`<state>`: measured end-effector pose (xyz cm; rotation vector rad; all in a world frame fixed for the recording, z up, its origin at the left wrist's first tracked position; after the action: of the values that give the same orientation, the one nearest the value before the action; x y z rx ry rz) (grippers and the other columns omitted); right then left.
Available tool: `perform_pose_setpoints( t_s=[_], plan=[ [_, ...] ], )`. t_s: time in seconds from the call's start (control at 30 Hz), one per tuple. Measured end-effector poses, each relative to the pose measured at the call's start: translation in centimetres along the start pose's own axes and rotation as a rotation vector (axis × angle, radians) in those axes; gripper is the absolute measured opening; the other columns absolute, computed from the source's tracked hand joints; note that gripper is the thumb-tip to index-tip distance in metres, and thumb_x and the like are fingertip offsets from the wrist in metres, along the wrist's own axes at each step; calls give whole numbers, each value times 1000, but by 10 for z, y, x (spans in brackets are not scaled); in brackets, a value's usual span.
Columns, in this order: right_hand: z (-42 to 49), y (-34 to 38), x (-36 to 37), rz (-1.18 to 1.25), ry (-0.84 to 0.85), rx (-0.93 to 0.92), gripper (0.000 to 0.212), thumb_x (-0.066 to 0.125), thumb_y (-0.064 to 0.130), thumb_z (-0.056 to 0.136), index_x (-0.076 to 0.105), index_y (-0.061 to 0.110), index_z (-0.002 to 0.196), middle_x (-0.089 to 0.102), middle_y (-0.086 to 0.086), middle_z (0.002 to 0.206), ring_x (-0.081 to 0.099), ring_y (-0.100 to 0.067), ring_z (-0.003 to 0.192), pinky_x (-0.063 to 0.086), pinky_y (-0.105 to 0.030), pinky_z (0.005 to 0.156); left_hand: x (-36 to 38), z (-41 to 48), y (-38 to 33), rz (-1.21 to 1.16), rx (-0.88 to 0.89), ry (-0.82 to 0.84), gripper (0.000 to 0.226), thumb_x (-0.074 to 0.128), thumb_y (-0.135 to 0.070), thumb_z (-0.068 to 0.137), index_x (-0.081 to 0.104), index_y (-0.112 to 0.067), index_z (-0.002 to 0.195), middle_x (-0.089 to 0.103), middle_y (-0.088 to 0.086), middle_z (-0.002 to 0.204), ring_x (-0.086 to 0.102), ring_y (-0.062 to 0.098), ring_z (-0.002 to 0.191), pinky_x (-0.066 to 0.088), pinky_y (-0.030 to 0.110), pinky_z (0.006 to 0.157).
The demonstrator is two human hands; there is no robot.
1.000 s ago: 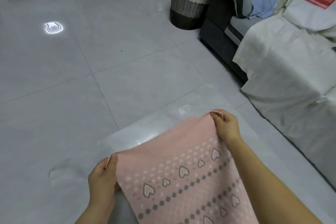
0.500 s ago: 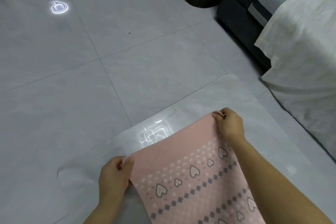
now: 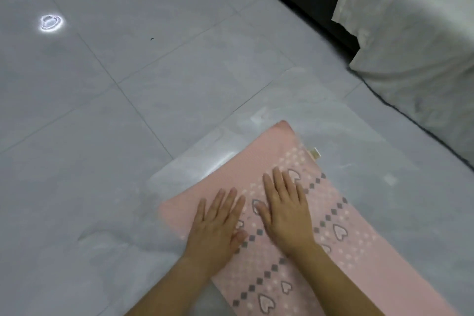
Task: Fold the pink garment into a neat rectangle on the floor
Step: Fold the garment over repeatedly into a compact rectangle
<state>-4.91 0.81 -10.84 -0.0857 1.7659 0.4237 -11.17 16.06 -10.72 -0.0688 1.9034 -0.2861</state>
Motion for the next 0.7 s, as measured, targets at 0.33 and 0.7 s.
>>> perform_pose_setpoints(
  t_s=[0.33,0.7],
  plan=[
    [-190,-52,20,30,140,256,59,42,50,88,32,33,143,33,0,152,27,-22,138,21,-47,107,0,-7,-39,145,-118,147,81,4,-62,82,10,-15,148,7,5,157,7,27,144,18,56,109],
    [-421,-201,-3,113,132,648,54,44,43,80,47,27,132,51,-2,139,50,-23,125,9,-44,110,74,-80,-322,205,442,321,78,5,-63,88,31,-14,144,27,5,152,26,28,138,34,55,101]
  ],
)
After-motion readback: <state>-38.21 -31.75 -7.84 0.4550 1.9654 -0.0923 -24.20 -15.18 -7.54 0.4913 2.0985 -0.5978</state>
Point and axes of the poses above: each hand's wrist, its own z-axis towards the middle knuckle, its own x-axis out of the palm, y = z × x, the point moved 5 cm from there along z, towards the middle knuckle
